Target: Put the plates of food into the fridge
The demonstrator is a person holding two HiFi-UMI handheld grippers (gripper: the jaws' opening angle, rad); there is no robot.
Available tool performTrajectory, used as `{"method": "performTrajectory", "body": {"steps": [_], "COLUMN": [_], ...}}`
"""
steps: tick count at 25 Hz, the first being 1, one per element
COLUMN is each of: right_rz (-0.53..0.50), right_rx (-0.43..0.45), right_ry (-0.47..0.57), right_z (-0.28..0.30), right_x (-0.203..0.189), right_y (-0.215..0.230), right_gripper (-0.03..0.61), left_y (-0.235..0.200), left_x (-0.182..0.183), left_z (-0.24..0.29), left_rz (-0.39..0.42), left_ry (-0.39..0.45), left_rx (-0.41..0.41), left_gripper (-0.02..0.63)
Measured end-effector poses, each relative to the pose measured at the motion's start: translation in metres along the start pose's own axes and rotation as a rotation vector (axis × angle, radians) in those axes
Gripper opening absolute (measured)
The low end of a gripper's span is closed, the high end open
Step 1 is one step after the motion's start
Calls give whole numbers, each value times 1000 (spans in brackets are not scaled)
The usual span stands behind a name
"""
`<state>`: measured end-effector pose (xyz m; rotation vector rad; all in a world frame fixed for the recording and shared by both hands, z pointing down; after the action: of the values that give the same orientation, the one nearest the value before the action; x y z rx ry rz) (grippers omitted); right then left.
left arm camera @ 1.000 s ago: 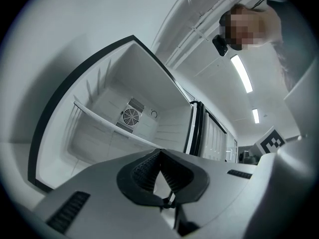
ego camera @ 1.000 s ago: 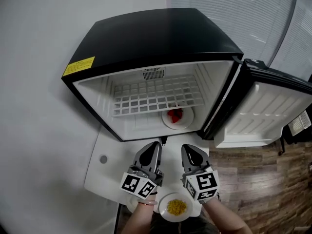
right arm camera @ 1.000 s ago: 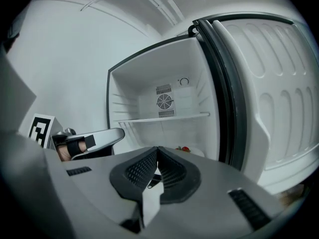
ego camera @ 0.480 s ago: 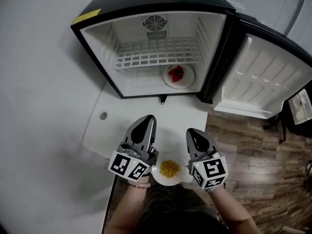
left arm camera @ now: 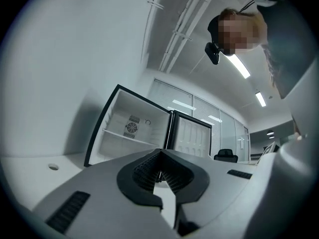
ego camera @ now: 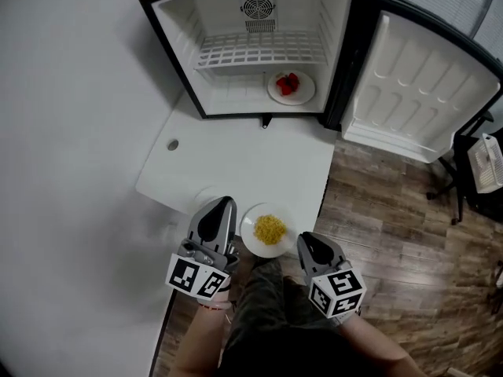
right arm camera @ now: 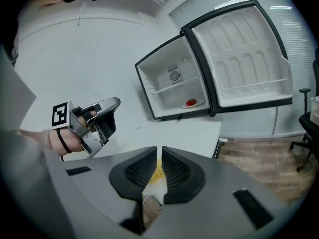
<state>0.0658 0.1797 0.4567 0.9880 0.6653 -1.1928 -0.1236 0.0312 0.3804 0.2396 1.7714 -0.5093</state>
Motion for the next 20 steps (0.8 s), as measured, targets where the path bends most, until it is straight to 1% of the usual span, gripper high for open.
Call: {"method": "performTrajectory", "body": {"steps": [5, 7, 10, 13, 14, 18, 20], "right_rz": [-25, -13, 39, 135, 184, 432, 513], "right_rx": [29, 30, 21, -14, -26, -60, -86], "right_ry": [-86, -122, -158, -176, -179, -164, -136], "right_z": [-15, -18, -21, -20, -18, -2, 6], "right_x": [-38, -50, -63, -77, -82, -91, -93], "right_y": [-25, -33, -44, -49, -50, -59, -63], "right_gripper": [19, 46, 71, 86, 92, 112, 118], "left_y": [16, 20, 21, 19, 18, 9, 4], "left_x": [-21, -29, -41, -50, -52, -60, -66], "left_z": [-45, -59, -77, -87, -89, -95, -98], "left_rz": [-10, -14, -22, -32, -35, -61, -73], "left_ry": [-37, -53, -92, -130, -139, -156, -162], "left_rx": [39, 47, 44, 23, 11, -37, -59], "left_gripper": [6, 6, 6, 6, 6, 6, 6]}}
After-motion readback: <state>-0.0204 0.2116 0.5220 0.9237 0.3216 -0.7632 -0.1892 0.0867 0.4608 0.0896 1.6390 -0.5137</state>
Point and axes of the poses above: the fingertips, and each gripper's own axes: z forward along the fingers, y to its right, x out of its top, the point moved 8 cm from there along -z, backward along the fingers, and after that the axes turned 6 degrees about -x, right-handed, at the moved point
